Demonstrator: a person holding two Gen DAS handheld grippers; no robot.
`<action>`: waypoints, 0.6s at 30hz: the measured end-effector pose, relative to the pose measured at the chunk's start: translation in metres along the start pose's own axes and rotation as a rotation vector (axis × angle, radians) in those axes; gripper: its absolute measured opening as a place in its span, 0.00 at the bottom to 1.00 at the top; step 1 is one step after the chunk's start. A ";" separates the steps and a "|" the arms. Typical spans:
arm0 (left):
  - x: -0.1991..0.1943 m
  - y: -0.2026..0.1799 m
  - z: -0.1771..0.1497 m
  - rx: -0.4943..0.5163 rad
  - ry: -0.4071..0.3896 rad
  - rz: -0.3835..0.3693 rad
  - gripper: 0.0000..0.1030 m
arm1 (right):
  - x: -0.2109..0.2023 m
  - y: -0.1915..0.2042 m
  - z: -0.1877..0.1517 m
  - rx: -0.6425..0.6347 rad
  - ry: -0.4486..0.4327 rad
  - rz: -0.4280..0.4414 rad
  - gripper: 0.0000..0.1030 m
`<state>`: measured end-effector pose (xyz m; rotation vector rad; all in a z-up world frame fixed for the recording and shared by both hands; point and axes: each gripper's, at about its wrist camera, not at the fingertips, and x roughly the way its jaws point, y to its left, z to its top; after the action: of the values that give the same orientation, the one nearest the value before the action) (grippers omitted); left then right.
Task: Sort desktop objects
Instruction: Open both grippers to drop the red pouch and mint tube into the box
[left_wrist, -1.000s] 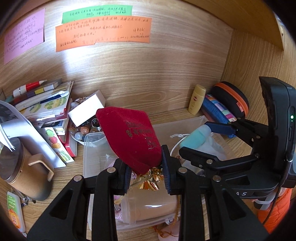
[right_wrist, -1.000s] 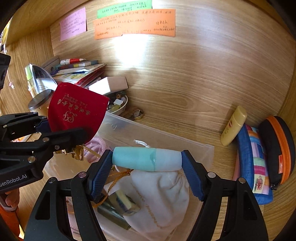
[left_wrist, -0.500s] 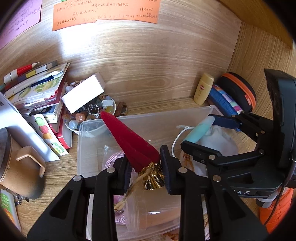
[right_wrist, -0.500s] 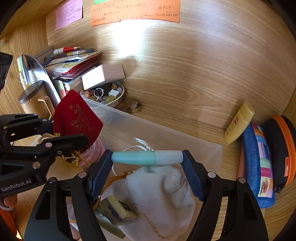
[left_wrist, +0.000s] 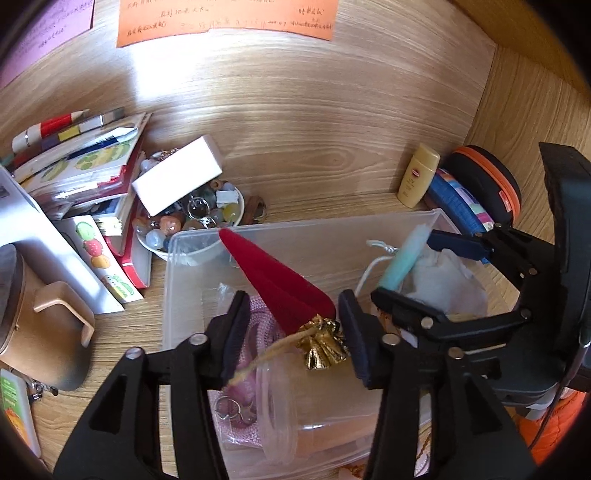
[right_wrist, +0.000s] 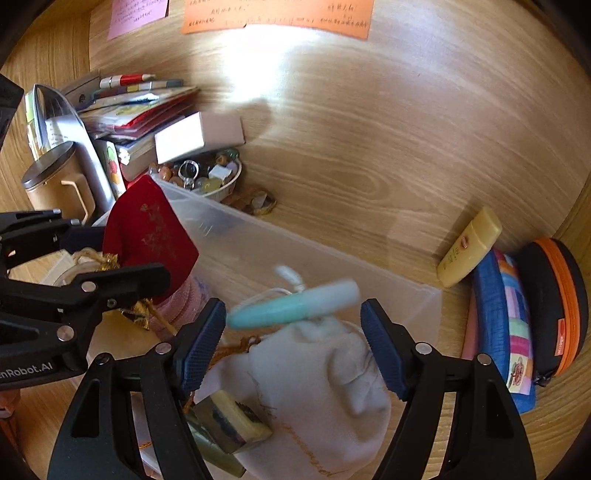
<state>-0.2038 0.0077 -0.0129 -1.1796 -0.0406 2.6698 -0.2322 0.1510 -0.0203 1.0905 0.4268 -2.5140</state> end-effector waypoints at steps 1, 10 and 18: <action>0.000 -0.001 0.000 0.003 -0.002 0.006 0.53 | 0.000 0.001 0.000 -0.004 -0.001 0.000 0.75; -0.006 -0.001 -0.002 0.010 -0.029 0.015 0.63 | -0.003 0.010 0.001 -0.038 -0.001 -0.046 0.76; -0.017 0.005 -0.003 -0.002 -0.076 0.026 0.75 | -0.027 0.015 -0.004 -0.094 -0.023 -0.139 0.76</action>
<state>-0.1917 -0.0013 -0.0037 -1.0857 -0.0411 2.7367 -0.2057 0.1447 -0.0048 1.0281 0.6279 -2.5936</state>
